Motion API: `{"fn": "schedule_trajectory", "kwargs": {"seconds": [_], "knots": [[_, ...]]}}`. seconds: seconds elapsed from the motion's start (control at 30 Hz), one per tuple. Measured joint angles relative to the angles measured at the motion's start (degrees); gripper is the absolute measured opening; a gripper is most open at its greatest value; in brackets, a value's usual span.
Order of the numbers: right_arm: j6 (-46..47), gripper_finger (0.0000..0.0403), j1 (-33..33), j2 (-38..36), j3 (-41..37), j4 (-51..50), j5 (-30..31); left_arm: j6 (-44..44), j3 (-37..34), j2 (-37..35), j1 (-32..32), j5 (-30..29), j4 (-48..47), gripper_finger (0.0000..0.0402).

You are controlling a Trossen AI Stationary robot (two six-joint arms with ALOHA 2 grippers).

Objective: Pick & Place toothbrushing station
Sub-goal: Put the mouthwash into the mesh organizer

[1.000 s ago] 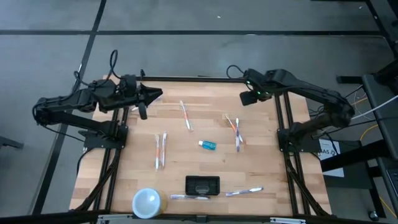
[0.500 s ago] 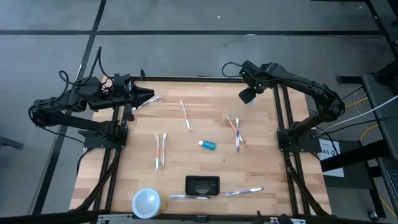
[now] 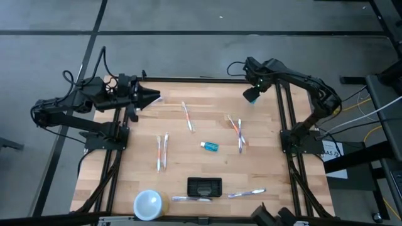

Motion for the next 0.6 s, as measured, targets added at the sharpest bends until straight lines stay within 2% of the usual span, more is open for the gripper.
{"fn": "schedule_trajectory", "kwargs": {"seconds": [0.27, 0.6], "knots": [[-3.94, 0.0200, -0.86, 0.74, 0.00, 1.38, 0.73, -3.08, 0.00, 1.18, 0.00, -0.04, 1.68, 0.0066], [-3.94, 0.0200, -2.17, 0.74, -1.35, 3.18, -3.38, -4.42, 0.00, 3.34, 0.00, -0.04, 2.91, 0.0066]]}}
